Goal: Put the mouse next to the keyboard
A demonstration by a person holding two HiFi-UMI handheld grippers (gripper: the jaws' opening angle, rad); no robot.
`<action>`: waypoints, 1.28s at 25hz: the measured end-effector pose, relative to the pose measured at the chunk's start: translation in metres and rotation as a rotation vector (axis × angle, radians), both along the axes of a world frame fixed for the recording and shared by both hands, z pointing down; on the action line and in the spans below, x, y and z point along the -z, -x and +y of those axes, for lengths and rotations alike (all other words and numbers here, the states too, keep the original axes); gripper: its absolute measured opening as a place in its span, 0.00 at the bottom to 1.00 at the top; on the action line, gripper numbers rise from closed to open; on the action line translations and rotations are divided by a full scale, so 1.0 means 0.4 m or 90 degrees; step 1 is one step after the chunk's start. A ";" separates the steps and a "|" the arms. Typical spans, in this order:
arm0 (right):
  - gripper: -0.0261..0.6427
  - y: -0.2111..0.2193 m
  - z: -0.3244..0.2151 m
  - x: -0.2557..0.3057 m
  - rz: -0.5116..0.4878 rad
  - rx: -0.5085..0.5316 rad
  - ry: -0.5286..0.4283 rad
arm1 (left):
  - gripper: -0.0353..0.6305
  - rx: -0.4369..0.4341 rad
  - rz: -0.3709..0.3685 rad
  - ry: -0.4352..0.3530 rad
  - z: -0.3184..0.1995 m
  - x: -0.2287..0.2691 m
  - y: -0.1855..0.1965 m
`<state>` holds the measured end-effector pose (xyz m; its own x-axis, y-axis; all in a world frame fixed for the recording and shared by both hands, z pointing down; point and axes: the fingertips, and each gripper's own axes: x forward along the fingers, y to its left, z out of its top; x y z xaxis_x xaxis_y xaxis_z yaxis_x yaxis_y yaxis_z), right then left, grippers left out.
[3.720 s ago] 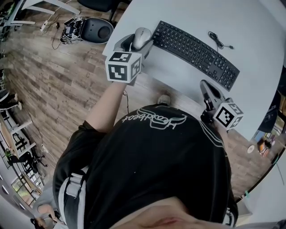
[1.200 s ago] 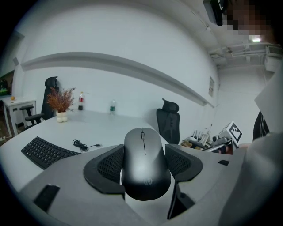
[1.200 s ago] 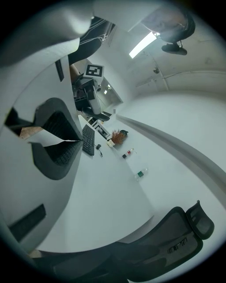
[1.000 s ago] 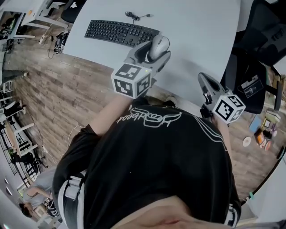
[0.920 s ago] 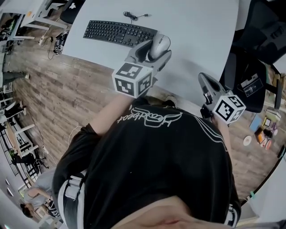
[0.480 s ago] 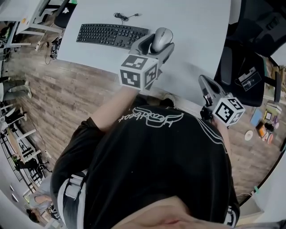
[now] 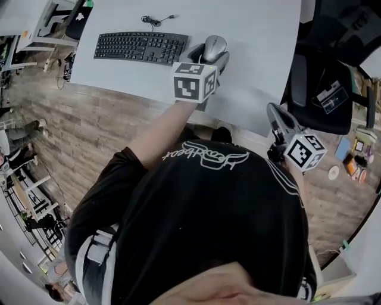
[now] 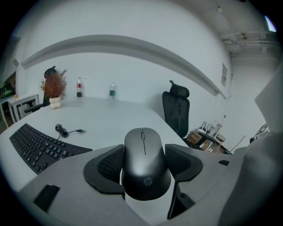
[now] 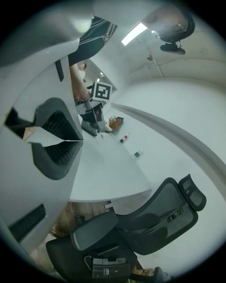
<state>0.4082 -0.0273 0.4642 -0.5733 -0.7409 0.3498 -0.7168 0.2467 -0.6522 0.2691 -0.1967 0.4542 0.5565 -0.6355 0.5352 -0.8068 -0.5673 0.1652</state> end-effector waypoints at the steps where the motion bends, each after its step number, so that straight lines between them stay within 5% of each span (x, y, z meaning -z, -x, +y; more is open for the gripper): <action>1: 0.05 -0.006 0.003 -0.001 -0.001 -0.004 0.001 | 0.50 0.004 -0.007 0.006 -0.004 -0.014 -0.002; 22: 0.05 -0.068 -0.005 -0.031 0.004 -0.038 0.024 | 0.50 0.029 -0.173 0.062 -0.052 -0.239 0.019; 32: 0.06 -0.066 -0.021 -0.024 0.002 -0.028 0.015 | 0.51 0.034 -0.162 0.099 -0.049 -0.247 0.020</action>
<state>0.4348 -0.0358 0.4739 -0.5396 -0.7567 0.3691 -0.7286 0.2001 -0.6551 0.2612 -0.2163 0.5529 0.3595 -0.5598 0.7466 -0.8618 -0.5059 0.0357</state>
